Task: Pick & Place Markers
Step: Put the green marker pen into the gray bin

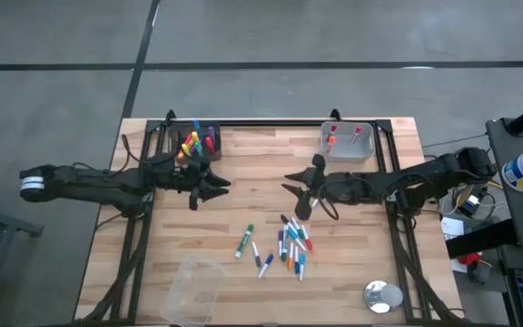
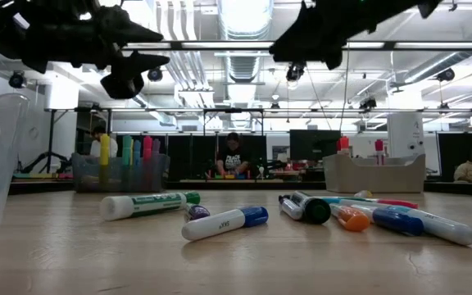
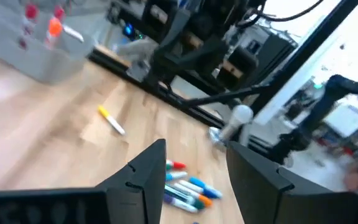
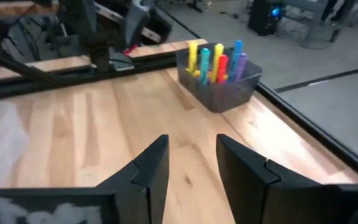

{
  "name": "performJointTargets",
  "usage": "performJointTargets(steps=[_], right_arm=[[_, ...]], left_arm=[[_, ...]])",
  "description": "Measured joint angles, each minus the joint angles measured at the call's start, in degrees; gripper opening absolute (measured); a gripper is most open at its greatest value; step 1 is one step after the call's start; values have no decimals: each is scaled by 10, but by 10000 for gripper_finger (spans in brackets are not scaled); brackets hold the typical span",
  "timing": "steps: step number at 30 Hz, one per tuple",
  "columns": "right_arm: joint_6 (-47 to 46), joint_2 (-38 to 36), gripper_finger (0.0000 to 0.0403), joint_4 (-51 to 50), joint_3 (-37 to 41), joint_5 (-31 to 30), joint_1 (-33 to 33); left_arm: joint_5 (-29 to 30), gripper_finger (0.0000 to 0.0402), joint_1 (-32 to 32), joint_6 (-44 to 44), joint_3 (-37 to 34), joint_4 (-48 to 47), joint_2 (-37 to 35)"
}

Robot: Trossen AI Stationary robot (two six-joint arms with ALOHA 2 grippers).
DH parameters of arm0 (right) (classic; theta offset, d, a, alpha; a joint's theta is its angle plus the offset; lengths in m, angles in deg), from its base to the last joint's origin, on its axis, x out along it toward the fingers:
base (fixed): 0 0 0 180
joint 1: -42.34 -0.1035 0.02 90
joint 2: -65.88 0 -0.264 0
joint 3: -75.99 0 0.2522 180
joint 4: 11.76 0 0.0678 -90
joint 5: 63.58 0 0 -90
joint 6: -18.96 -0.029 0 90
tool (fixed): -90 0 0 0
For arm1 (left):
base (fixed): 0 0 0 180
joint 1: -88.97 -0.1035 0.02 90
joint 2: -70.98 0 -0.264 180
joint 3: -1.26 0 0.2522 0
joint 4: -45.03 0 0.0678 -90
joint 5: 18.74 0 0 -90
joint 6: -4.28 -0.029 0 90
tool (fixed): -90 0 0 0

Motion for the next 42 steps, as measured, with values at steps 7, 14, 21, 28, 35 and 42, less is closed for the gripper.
performJointTargets(steps=[7,14,21,28,35,42], right_arm=[[-10,0,125,-19,-21,-1,-17],[-8,0,115,-42,-14,-2,-16],[-11,0,112,-78,-8,-2,-16],[-13,1,116,-111,-7,-2,-16],[-47,-2,109,-155,-7,-2,-18],[-66,-8,106,-193,-7,-1,-37]], left_arm=[[-7,161,14,102,0,-4,16],[43,161,100,178,15,-59,59],[173,161,201,214,118,-290,118],[233,161,257,248,257,-443,229],[244,161,268,255,353,-513,343],[269,161,270,278,394,-523,423]])
